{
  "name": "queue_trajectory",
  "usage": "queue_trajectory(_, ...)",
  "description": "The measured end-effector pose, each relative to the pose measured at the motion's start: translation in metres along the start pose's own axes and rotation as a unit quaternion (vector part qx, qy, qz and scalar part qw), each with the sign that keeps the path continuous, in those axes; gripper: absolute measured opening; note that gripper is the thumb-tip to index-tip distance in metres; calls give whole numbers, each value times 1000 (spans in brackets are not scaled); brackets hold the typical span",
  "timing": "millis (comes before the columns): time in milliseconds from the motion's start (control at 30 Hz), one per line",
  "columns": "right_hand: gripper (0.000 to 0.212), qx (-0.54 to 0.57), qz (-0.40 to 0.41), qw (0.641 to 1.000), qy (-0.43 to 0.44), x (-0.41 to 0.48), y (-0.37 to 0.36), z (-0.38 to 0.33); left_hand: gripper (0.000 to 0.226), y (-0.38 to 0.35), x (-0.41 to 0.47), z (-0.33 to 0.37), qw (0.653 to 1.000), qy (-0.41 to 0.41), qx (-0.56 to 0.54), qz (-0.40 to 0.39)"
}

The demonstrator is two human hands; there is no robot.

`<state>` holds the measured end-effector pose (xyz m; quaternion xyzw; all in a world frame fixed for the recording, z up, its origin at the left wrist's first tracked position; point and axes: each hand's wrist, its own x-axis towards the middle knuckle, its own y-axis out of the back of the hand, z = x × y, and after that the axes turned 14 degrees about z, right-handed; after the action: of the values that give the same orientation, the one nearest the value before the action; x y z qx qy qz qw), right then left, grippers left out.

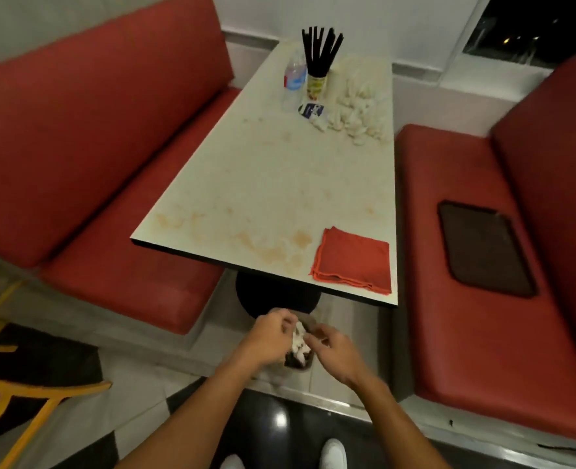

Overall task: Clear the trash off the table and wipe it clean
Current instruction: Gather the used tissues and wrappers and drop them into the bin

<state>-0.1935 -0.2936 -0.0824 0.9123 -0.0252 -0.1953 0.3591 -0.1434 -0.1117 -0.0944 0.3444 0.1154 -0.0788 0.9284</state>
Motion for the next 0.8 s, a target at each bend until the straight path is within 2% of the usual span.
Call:
queue_trajectory(333, 32, 19, 83, 995, 49, -25, 99, -91, 26, 93, 2, 111, 996, -91, 1, 3)
queue_trajectory(600, 43, 31, 143, 988, 59, 20, 147, -130, 23, 119, 52, 169, 989, -145, -13, 29)
queue_trajectory(800, 45, 61, 161, 983, 59, 62, 179, -140, 23, 119, 100, 196, 988, -146, -41, 40)
